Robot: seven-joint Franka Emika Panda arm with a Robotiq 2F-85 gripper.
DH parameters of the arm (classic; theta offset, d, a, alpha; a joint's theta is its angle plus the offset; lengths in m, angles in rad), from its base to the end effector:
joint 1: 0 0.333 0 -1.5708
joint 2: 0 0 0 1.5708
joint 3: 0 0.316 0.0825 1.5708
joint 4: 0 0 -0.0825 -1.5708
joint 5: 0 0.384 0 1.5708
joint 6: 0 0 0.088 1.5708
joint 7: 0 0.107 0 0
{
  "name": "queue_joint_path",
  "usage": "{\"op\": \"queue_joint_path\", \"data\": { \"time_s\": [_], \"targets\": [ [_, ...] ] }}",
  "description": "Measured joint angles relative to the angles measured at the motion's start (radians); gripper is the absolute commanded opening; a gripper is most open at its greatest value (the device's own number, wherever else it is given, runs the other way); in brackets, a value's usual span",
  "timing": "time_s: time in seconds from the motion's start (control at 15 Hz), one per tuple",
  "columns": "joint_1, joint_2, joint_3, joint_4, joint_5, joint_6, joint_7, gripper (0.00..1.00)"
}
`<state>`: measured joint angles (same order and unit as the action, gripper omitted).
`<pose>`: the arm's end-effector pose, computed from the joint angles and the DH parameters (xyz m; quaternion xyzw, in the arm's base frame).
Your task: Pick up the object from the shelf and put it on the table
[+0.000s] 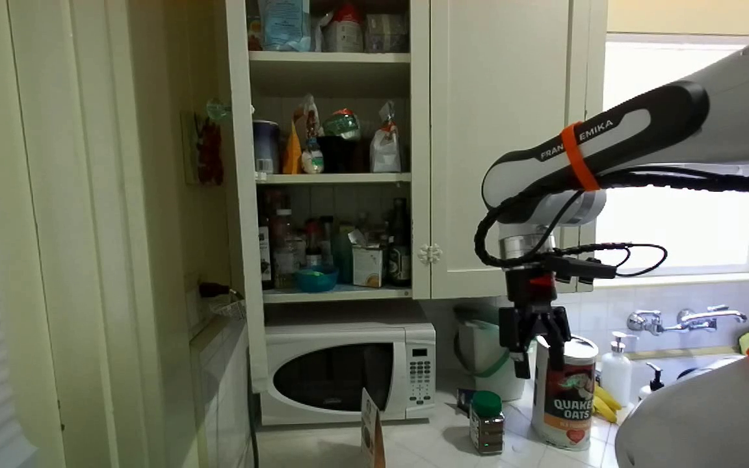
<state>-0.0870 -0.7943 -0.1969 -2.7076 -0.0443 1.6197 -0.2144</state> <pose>0.2650 -0.0796 0.4300 -0.9874 -0.0093 0.1364 0.0792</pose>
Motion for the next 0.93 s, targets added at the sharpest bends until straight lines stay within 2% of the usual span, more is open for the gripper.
{"op": "queue_joint_path", "data": {
  "time_s": [0.2, 0.4, 0.67, 0.93],
  "targets": [
    [0.009, -0.001, 0.039, 0.011, 0.021, 0.042, 0.021, 1.00],
    [0.053, -0.003, 0.149, 0.056, 0.066, 0.145, 0.104, 1.00],
    [0.114, -0.001, 0.295, 0.178, 0.097, 0.291, 0.233, 1.00],
    [0.127, 0.005, 0.378, 0.344, 0.049, 0.388, 0.258, 1.00]
  ]
}}
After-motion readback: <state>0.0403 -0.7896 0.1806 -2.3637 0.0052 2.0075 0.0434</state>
